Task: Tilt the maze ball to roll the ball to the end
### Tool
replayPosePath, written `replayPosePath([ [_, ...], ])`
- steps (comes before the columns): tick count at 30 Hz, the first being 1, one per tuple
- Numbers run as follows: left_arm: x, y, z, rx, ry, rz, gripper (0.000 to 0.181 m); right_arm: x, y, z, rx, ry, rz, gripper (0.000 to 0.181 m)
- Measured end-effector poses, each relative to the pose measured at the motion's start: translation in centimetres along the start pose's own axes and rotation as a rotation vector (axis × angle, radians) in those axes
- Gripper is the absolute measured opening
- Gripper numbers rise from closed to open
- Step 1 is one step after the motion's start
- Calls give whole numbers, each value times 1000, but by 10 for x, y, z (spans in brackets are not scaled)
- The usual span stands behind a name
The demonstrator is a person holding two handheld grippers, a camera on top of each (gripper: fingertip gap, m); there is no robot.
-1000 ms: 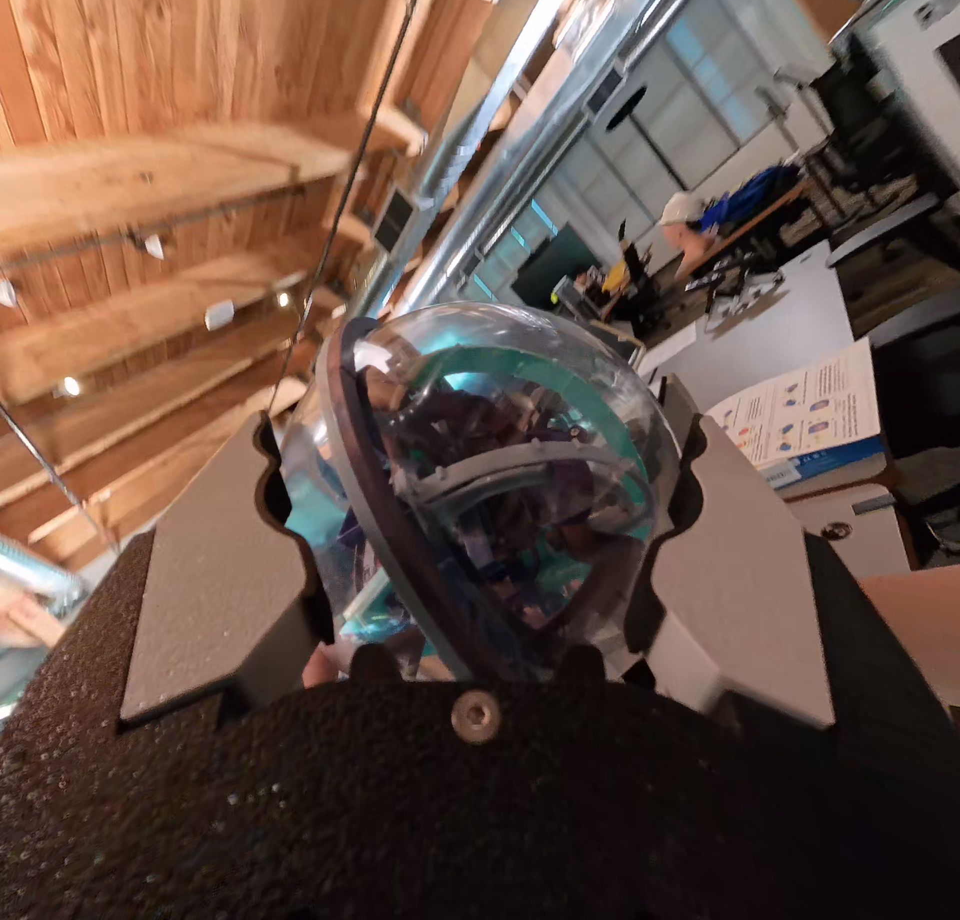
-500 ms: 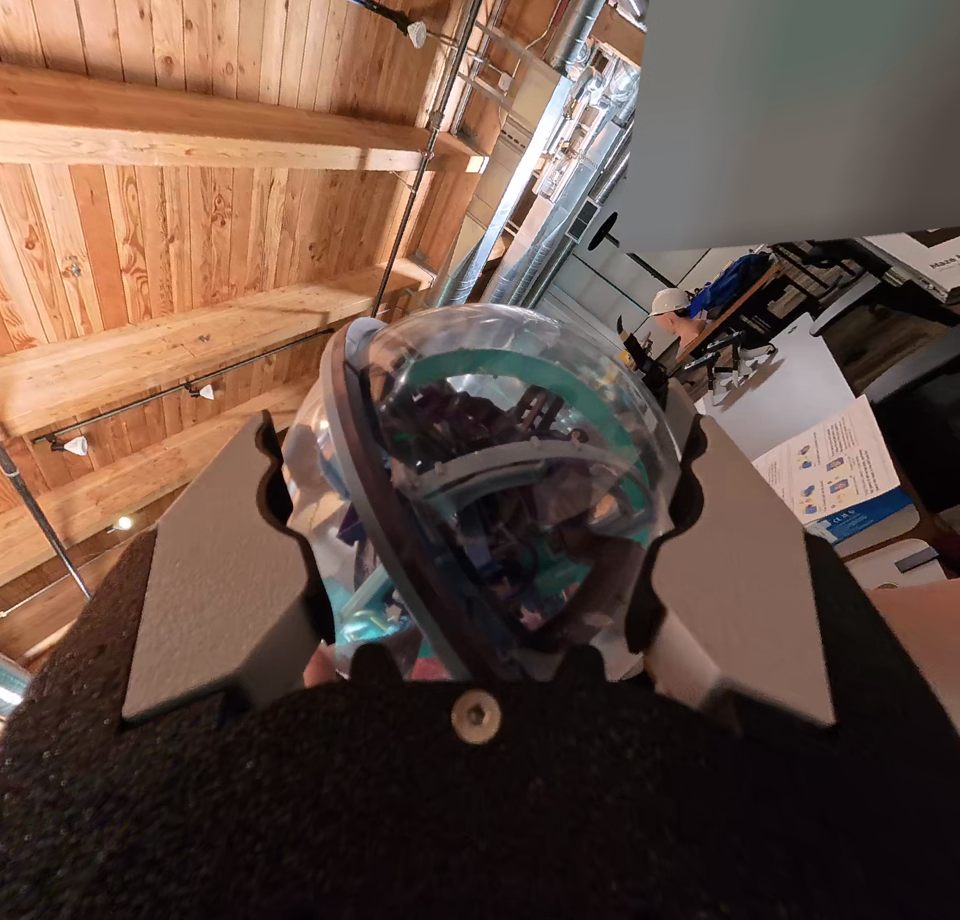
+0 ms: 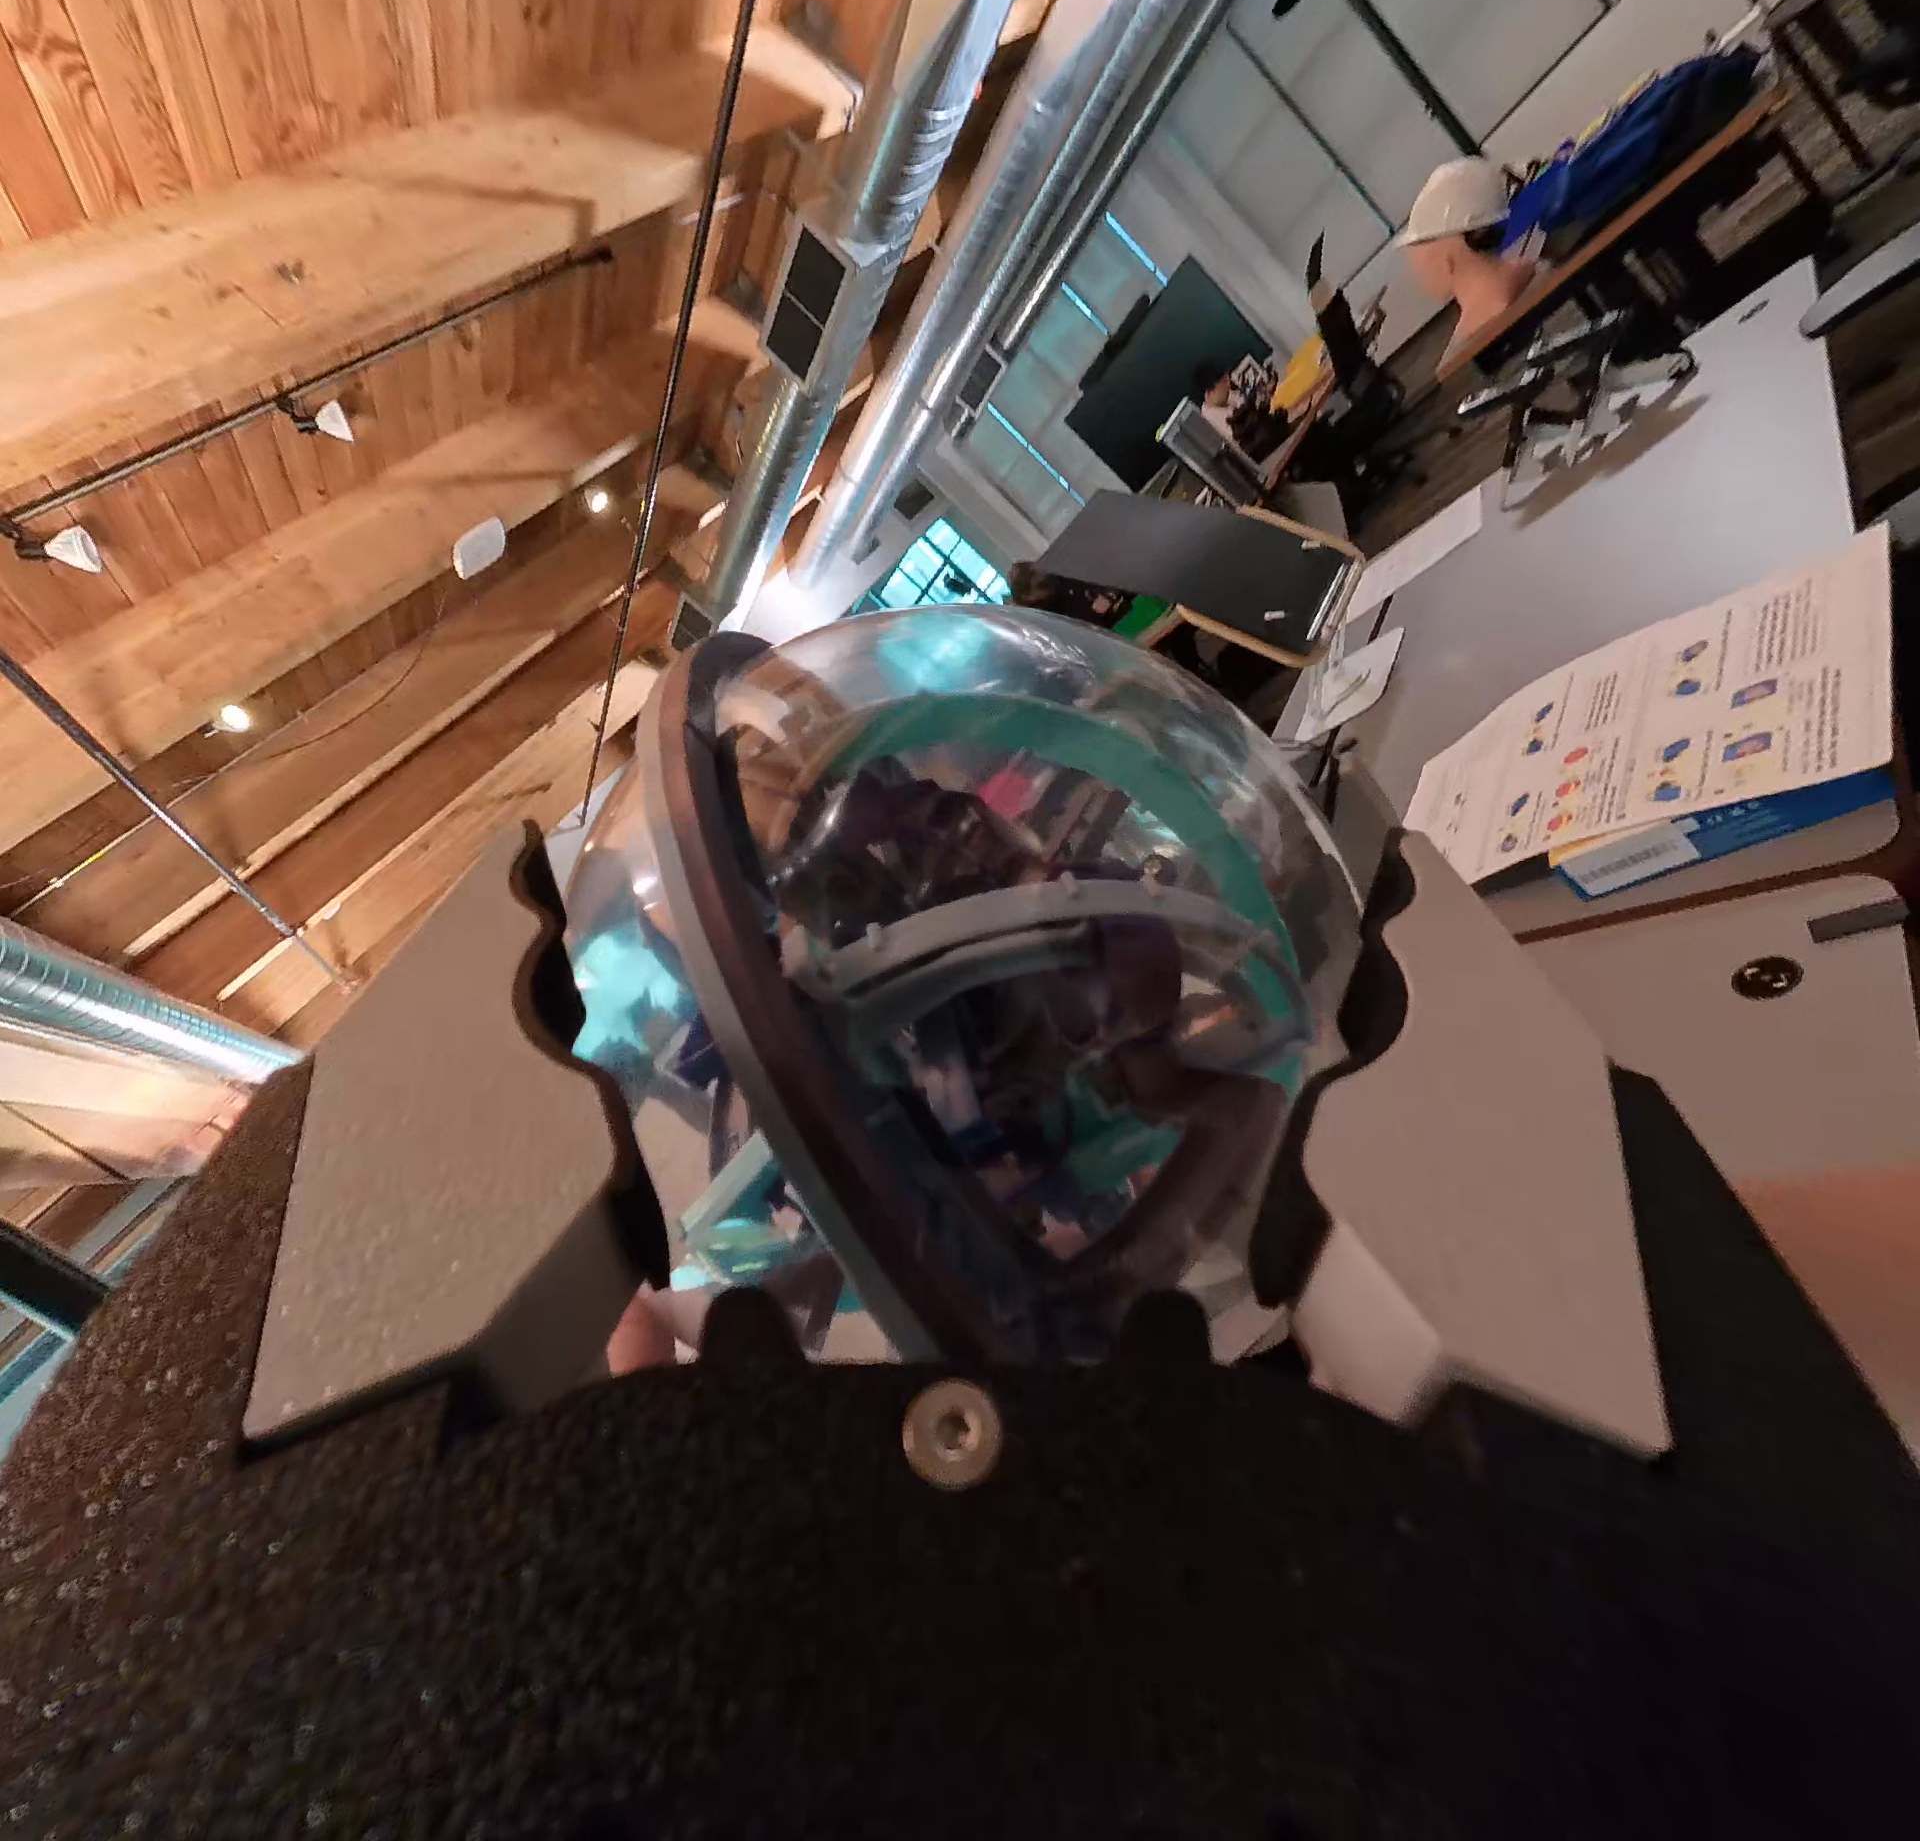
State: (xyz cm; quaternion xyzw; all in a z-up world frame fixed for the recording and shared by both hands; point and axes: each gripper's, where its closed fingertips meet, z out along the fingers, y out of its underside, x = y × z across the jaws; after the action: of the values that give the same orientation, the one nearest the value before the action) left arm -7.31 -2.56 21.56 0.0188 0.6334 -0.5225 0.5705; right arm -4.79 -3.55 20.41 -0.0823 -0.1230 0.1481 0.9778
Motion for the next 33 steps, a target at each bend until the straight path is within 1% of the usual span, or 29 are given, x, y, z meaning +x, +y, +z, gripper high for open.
replayPosePath([
  [2,2,3,3,-33,0,17,146,2,-1,-4,29,7,24,143],
  [4,3,3,3,-35,5,32,146,2,-1,-5,33,5,21,143],
  [6,6,-2,1,13,24,58,146,-3,-3,-2,20,-18,-21,143],
  [10,13,-23,-8,169,60,139,146,-25,-8,10,-21,-112,-159,143],
  [15,20,-43,-14,252,78,215,146,-45,-14,22,-33,-197,-239,143],
  [21,19,-53,-15,267,113,266,146,-50,-18,30,4,-232,-279,143],
  [25,13,-52,-10,211,101,278,146,-43,-18,32,47,-227,-232,142],
  [28,8,-51,-10,188,84,271,146,-38,-16,34,48,-215,-206,143],
  [30,5,-51,-12,204,75,256,146,-37,-14,37,26,-210,-210,142],
  [33,2,-53,-19,271,73,243,146,-41,-10,42,-19,-217,-252,143],
])
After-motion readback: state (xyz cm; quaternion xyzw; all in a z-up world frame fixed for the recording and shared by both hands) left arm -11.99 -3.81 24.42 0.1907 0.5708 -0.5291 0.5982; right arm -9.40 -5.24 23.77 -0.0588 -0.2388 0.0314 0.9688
